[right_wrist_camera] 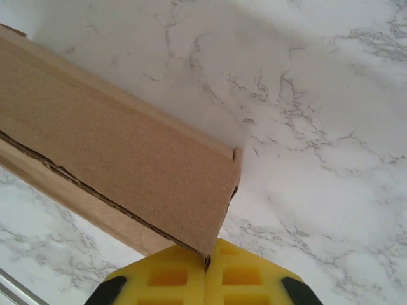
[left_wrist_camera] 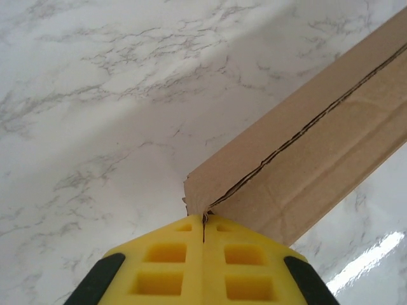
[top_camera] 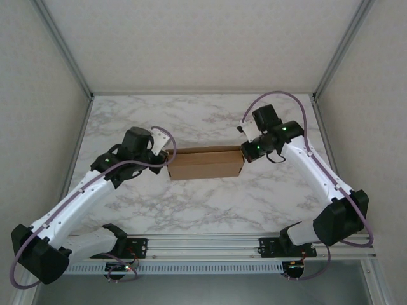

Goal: Fold the paper box

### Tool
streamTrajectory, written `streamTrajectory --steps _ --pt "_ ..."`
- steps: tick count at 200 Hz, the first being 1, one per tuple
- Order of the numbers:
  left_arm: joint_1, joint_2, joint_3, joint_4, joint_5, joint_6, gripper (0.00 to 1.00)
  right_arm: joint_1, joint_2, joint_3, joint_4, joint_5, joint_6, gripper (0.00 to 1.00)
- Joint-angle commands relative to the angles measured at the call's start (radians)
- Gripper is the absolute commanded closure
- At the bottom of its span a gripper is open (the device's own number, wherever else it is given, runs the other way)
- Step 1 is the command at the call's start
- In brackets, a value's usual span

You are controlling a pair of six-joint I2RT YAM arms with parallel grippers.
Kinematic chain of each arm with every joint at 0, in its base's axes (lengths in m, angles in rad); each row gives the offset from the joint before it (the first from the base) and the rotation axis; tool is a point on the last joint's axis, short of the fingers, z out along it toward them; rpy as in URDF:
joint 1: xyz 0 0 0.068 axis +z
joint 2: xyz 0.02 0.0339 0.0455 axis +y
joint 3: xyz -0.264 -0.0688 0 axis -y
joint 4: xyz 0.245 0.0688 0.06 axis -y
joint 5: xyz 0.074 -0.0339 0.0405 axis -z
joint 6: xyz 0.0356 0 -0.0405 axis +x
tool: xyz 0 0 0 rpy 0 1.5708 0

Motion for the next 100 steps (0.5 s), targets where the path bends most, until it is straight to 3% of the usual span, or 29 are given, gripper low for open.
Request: streamTrajectory --steps 1,34,100 --pt "0.002 0.022 0.038 0.083 0.07 -0.134 1.0 0.018 0.025 0.063 -0.031 -0.022 0.101 1.0" --pt "0.01 0.048 0.043 0.116 0.03 -0.298 1.0 0.018 0.091 0.129 -0.1 -0.042 0.179 1.0" --pt "0.04 0.174 0.097 0.113 0.011 -0.425 1.0 0.013 0.144 0.15 -0.104 -0.084 0.296 1.0"
